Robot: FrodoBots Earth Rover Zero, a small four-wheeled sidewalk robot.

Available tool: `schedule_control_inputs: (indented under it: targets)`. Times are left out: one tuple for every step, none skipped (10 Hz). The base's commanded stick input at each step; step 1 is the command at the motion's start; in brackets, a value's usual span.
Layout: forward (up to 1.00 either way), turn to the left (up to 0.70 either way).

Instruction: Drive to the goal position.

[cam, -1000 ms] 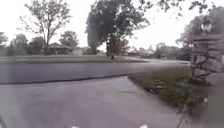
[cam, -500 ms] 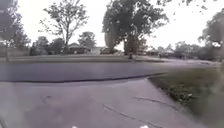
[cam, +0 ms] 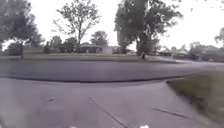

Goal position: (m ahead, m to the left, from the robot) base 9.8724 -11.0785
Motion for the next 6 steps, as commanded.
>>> schedule_control_inputs:
  targets:
    - [0.70, 0.02]
    - [0.70, 0.01]
    - [0.70, -0.10]
    - [0.70, -0.26]
    - [0.70, -0.35]
    - [0.70, -0.35]
